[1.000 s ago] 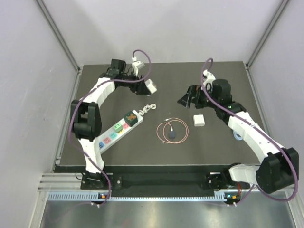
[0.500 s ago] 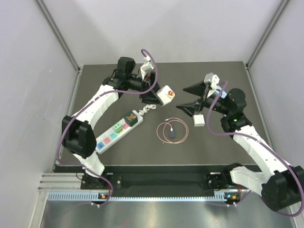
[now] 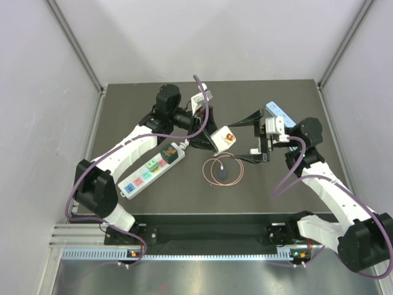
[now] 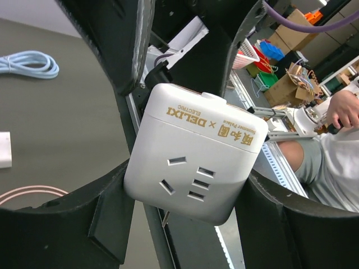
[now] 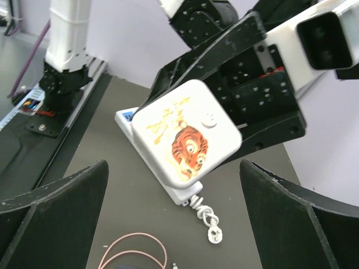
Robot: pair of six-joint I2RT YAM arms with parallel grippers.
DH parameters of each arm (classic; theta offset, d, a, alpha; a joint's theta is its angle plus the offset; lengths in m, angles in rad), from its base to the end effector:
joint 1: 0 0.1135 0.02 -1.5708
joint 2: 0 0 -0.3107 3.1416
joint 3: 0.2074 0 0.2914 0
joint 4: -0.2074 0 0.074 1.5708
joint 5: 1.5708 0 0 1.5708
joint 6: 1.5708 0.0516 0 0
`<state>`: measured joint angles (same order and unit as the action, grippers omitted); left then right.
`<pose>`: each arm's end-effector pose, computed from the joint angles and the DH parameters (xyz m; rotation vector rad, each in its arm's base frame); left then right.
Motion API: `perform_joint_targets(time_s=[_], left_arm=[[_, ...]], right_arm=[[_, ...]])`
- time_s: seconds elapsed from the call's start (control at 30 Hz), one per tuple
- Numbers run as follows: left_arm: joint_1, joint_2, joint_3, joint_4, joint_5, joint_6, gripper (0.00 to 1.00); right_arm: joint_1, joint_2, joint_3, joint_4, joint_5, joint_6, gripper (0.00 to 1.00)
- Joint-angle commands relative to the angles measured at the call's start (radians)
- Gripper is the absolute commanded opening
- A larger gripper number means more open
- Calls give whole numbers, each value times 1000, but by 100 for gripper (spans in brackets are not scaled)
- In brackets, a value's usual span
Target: Insert the plug
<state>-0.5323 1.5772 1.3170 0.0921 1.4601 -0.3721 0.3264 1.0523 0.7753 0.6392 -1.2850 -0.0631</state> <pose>0.3114 -0.2429 0.3955 1.3194 1.4821 -1.8585 0.2110 0.1237 0.3945 -1.3210 0.8106 0.9795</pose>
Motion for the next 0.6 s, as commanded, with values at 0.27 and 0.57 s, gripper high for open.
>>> perform_joint_targets(time_s=[0.27, 0.57], left_arm=[[-31, -32, 2, 161, 201, -82, 0], [-44, -23, 1, 213, 204, -128, 0]], right_arm=[[34, 23, 151, -210, -132, -261, 99], [54, 86, 217, -227, -177, -264, 95]])
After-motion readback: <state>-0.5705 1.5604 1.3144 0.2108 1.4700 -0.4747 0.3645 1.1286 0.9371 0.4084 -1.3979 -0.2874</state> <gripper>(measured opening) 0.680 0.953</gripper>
